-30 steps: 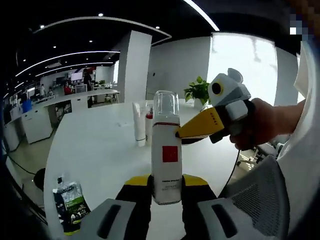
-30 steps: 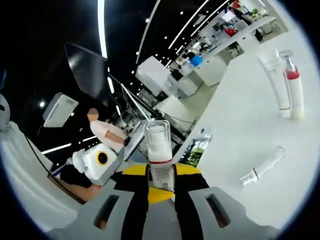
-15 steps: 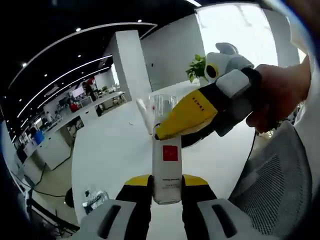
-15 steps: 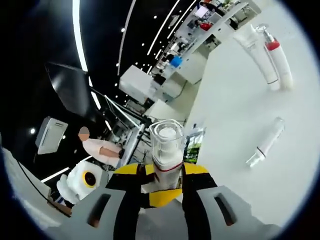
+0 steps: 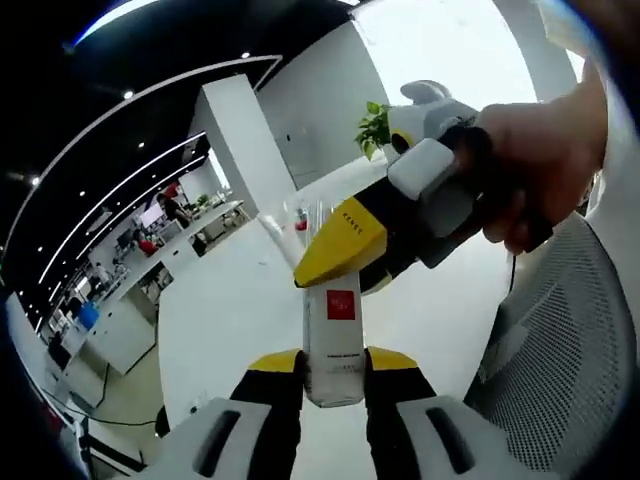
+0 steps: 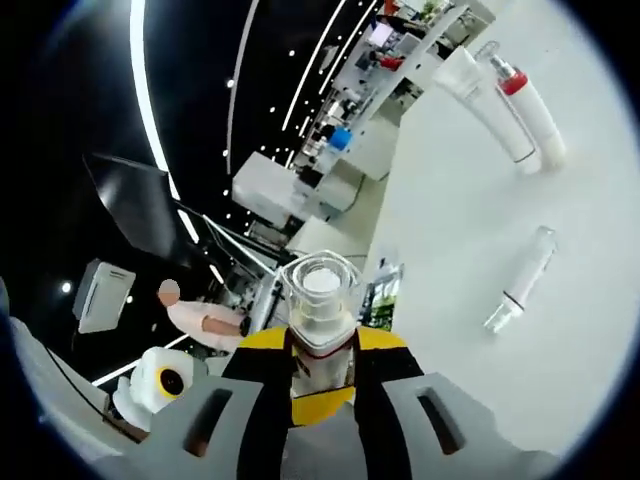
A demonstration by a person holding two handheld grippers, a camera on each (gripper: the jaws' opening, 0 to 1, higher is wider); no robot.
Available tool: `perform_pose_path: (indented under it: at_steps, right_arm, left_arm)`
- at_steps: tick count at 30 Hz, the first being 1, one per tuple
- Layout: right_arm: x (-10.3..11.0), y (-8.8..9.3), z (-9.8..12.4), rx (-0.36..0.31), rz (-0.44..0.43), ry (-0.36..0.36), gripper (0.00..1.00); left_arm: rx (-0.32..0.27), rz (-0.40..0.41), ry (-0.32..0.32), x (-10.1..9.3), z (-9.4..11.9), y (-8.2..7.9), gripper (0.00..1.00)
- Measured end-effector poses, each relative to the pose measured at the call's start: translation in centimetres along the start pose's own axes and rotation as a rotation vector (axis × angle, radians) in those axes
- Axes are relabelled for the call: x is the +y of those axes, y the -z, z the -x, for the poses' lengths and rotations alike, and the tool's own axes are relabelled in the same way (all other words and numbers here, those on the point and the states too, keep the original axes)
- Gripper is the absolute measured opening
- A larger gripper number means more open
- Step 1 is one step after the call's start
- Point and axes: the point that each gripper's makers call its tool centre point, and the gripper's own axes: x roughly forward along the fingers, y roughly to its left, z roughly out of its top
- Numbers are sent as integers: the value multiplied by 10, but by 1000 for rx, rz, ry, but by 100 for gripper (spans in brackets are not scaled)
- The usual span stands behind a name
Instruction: Arrange the skincare products in the storage area until every visible bottle or jar stands upright without overlapping.
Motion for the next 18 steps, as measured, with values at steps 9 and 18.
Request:
perform_pose_path:
  at_steps: [9, 18]
  right_arm:
    - [8, -8, -2, 80, 285, 9, 21]
    - [-18, -45, 4, 130, 581, 125, 21]
  left_arm:
    - [14, 230, 88, 0, 0, 16, 24]
    - [95, 335, 123, 9, 11, 56, 24]
